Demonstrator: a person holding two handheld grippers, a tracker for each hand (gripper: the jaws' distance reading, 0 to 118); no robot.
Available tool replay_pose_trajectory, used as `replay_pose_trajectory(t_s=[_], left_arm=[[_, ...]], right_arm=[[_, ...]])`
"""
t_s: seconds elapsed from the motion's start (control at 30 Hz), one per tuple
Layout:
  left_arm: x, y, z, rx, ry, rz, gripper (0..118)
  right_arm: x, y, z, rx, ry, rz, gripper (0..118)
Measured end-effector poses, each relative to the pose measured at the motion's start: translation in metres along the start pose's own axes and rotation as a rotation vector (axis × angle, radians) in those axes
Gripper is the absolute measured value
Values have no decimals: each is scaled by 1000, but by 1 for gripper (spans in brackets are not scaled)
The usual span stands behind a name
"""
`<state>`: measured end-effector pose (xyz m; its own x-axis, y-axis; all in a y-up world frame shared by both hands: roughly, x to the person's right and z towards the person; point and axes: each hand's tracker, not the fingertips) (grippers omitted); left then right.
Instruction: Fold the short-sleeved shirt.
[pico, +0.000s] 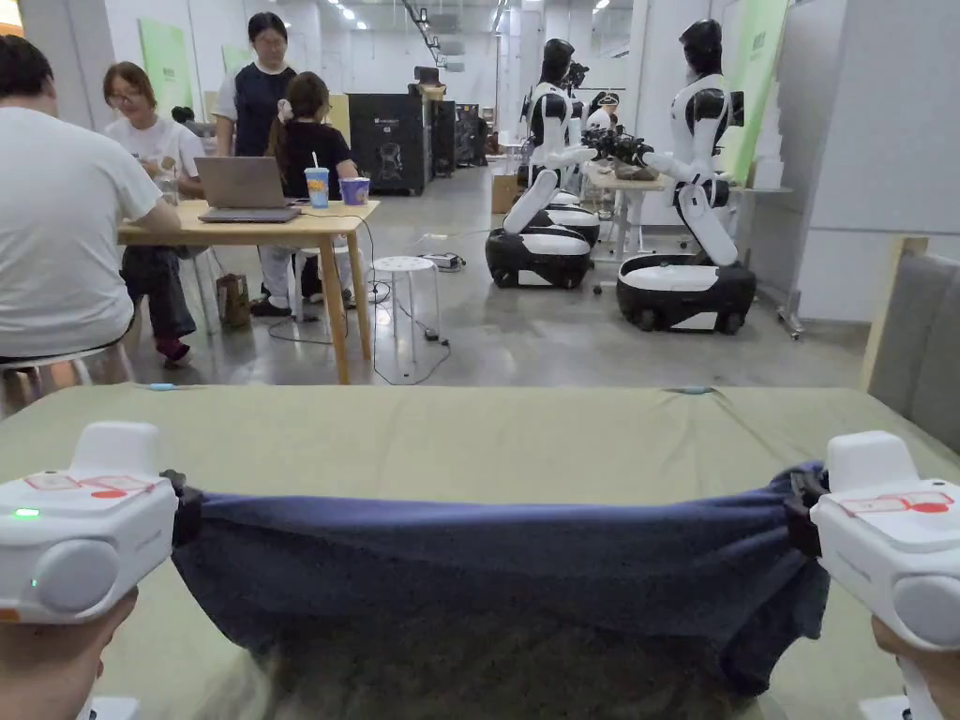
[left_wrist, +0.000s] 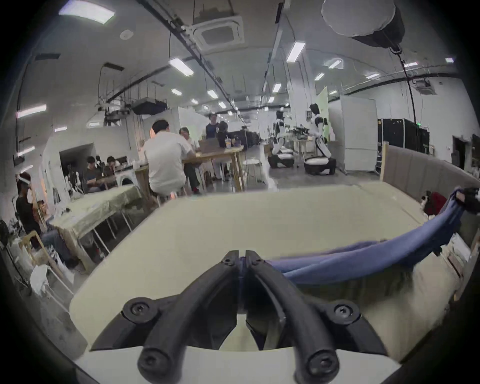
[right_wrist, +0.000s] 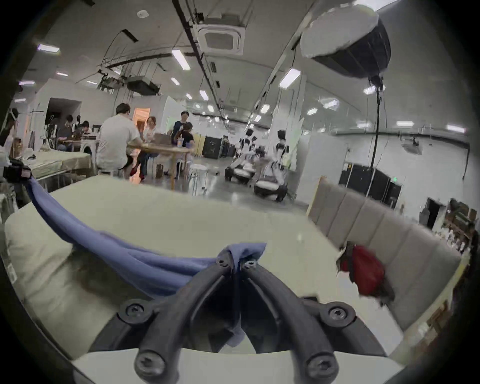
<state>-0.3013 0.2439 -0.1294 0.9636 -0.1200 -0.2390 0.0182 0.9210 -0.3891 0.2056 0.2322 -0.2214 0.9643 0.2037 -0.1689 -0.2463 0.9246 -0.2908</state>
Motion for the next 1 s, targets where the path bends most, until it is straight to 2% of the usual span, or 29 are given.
replay_pose_trajectory(t_s=[0.13,0.23,0.37,0.4,0.43,0.5,0.53,0.63,0.67,0.7,0.73,0.77,0.8,0.83,0.87,0.9,1.0], left_arm=[[2,-95,21,-145,-16,59,1],[3,-156,30,-280,-37,105,1],[-1,-193,40,-323,-43,113,3],[-4,-194,45,-314,-60,128,16],[-6,-190,51,-301,-64,145,43],[-6,-179,62,-260,-31,137,110],[-2,-171,69,-214,-22,125,118],[24,-146,89,-111,-70,98,107],[34,-141,90,-102,-91,104,97],[45,-136,91,-75,-120,108,83],[58,-135,93,-53,-137,109,73],[67,-134,93,-46,-151,113,56],[75,-133,91,-52,-161,118,27],[84,-133,90,-57,-167,115,7],[91,-134,90,-57,-167,104,0],[98,-135,89,-58,-161,72,0],[99,-139,89,-90,-182,33,0]], right_arm=[[-19,-100,16,-179,63,27,3],[-29,-163,20,-308,93,8,3],[-35,-194,31,-344,90,-30,4],[-34,-193,36,-339,92,-33,12],[-34,-188,40,-330,99,-40,32],[-37,-173,51,-294,92,-44,106],[-39,-161,59,-265,113,-51,118],[-60,-130,84,-130,188,-81,118],[-69,-123,89,-116,193,-79,117],[-79,-117,95,-93,205,-79,110],[-89,-112,100,-68,222,-87,95],[-96,-110,103,-60,250,-97,71],[-105,-109,105,-56,247,-99,27],[-113,-109,106,-52,232,-96,2],[-120,-109,106,-47,206,-80,0],[-126,-111,106,-39,185,-68,0],[-129,-115,105,-70,236,-87,0]])
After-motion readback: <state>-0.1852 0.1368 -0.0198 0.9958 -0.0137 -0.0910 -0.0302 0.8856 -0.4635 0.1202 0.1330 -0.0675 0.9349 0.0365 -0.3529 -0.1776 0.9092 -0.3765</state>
